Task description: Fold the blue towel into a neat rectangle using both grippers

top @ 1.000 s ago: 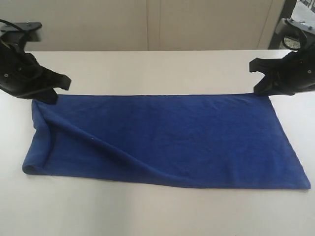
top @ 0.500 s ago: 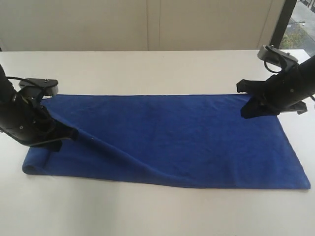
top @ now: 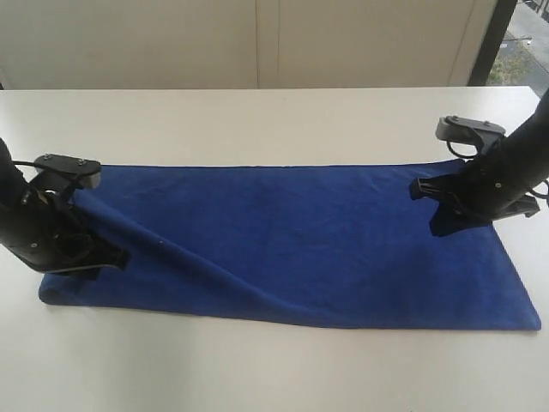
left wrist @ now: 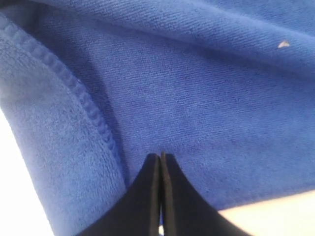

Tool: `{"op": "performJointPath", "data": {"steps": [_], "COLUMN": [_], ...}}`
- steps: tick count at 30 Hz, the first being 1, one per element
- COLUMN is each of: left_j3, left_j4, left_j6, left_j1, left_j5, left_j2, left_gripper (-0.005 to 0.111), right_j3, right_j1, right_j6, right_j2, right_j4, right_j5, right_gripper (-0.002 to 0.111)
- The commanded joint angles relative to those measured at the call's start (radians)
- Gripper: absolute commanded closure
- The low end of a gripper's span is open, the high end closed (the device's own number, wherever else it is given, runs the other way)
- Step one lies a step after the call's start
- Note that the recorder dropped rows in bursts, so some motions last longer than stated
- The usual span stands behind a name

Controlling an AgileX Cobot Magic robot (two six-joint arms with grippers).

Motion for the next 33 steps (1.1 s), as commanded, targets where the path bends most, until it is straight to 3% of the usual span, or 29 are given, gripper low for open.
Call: {"op": "performJointPath", "data": {"steps": [1, 12, 19, 33], "left_j3": [0.008, 0.008, 0.008, 0.008], "left_j4": [0.007, 0.062, 0.070, 0.070], "left_j6": [0.001, -0.031, -0.047, -0.054], "left_j1": [-0.002, 0.000, 0.072, 0.079], "left_j5": [-0.011, -0.031, 0.029, 0.153], "left_j2": [0.029, 0.057, 0.057, 0.041], "left_gripper": [0.107, 0.107, 0.107, 0.107], "right_j3": [0.001, 0.001, 0.001, 0.001], "right_j1": [-0.001, -0.001, -0.001, -0.001], "right_j6": [0.002, 0.002, 0.002, 0.002], "right_j2": [0.007, 0.007, 0.007, 0.032], "right_j4": [-0.008, -0.008, -0.008, -0.029], "right_j5": [-0.002, -0.007, -0.009, -0.017], "right_gripper": [0.108, 0.108, 0.108, 0.108]}}
